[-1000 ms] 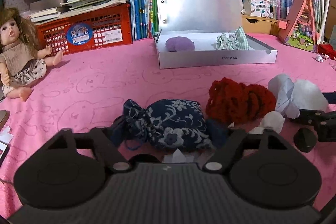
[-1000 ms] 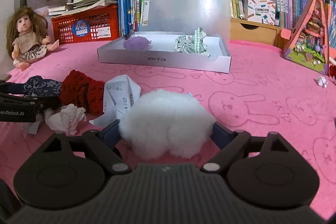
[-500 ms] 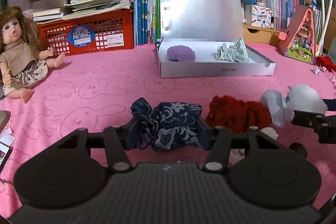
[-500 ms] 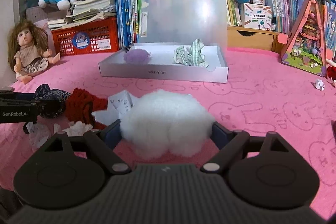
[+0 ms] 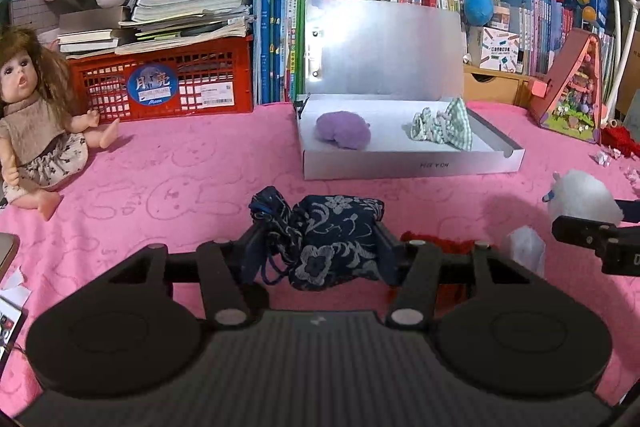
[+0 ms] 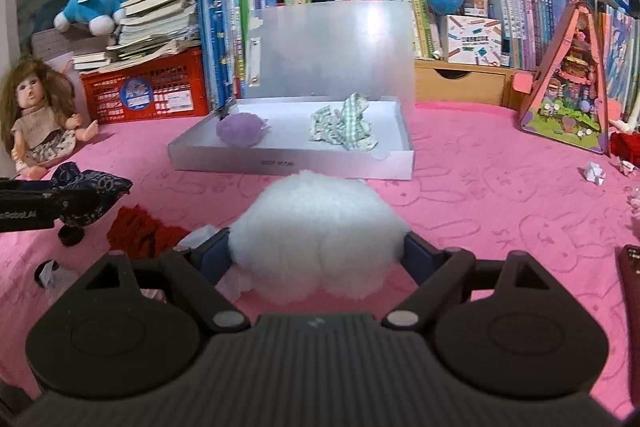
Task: Organize objects
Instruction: 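Carry the blue floral pouch and white fluffy ball with both tools into the box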
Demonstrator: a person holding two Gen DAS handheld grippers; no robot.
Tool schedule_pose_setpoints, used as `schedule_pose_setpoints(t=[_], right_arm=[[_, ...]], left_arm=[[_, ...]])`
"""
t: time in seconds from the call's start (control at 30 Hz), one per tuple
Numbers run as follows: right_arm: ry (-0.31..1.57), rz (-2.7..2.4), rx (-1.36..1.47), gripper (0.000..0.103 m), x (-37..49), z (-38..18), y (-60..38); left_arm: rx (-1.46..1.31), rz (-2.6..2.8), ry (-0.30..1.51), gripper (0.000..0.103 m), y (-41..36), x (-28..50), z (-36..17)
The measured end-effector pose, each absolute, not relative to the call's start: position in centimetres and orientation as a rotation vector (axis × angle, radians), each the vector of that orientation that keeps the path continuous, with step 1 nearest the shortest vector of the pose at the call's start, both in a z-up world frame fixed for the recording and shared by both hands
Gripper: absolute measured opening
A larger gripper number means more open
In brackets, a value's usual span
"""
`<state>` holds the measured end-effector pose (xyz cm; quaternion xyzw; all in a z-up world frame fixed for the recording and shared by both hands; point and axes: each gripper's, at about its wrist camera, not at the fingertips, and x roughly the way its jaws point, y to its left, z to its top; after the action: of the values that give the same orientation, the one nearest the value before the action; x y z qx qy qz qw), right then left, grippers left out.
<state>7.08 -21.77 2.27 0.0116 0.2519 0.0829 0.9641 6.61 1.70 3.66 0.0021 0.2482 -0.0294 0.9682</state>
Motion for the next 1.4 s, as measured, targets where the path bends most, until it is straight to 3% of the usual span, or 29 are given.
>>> schedule_pose_setpoints(t=[0.73,1.4], right_arm=[[0.569,0.149,0.113,0.087,16.2,6.5,-23.9],[0.695,0.161,0.103,0.087,24.7,5.5,-22.9]], left_arm=[[-0.039,-0.08,0.501,0.061,-0.1,15.8,7.8],[-0.042,-0.089,0.558,0.061,-1.6,24.6,5.9]])
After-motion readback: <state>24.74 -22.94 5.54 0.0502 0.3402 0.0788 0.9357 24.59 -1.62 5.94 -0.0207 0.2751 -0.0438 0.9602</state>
